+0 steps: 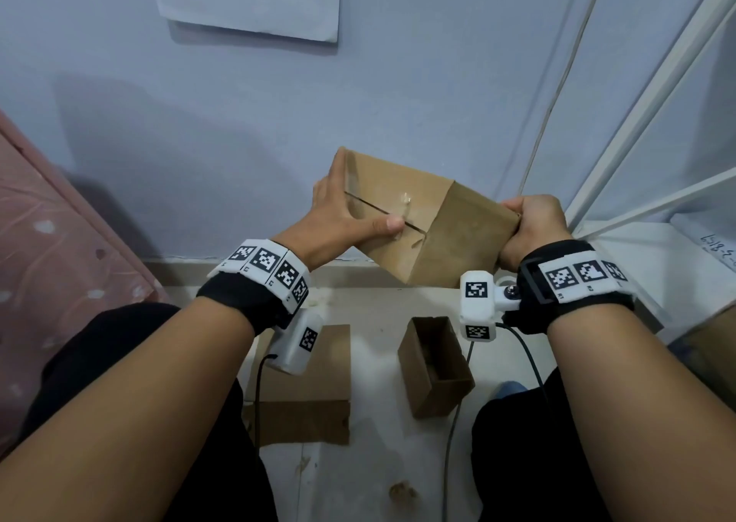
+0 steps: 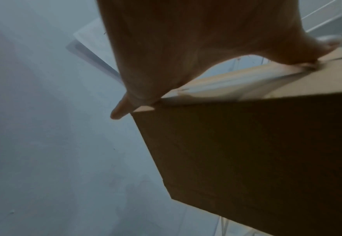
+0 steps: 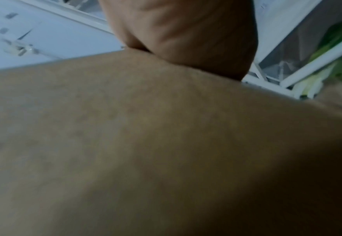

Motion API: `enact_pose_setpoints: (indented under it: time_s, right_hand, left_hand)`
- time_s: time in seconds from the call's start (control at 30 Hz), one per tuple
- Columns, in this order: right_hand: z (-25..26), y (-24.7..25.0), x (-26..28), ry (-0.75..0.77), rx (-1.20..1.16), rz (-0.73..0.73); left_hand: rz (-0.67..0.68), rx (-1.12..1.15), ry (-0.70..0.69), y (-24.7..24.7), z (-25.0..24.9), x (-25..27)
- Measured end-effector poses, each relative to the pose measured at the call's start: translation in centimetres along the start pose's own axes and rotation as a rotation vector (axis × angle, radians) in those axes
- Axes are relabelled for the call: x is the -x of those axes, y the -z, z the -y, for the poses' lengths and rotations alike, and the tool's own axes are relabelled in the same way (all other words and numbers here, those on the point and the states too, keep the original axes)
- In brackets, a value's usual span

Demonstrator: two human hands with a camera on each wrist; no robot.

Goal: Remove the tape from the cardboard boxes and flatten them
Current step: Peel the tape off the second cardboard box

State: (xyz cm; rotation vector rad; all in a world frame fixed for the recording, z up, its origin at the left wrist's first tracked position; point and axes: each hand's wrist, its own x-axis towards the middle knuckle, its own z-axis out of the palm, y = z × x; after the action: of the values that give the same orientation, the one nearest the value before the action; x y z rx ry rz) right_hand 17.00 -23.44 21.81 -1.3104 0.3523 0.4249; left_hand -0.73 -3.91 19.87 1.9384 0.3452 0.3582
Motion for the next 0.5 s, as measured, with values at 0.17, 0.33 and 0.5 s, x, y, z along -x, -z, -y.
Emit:
enact_pose_setpoints:
  time_s: [0.17, 0.33, 0.5]
  right_hand:
    - [0.0, 0.1, 0.3, 0.061, 0.042, -0.028]
    - [-0.2, 0.3, 0.2, 0.114, 0.063, -0.063]
    - [-1.5, 0.7, -0.5, 0.135, 0.130, -0.060]
  left_hand:
    - [0.129, -0.041, 0.122, 0.1, 0.4, 0.1]
    - [0.124, -0.072, 0.188, -0.6, 0.3, 0.4]
    - [0.139, -0.111, 0.203, -0.1, 0.2, 0.4]
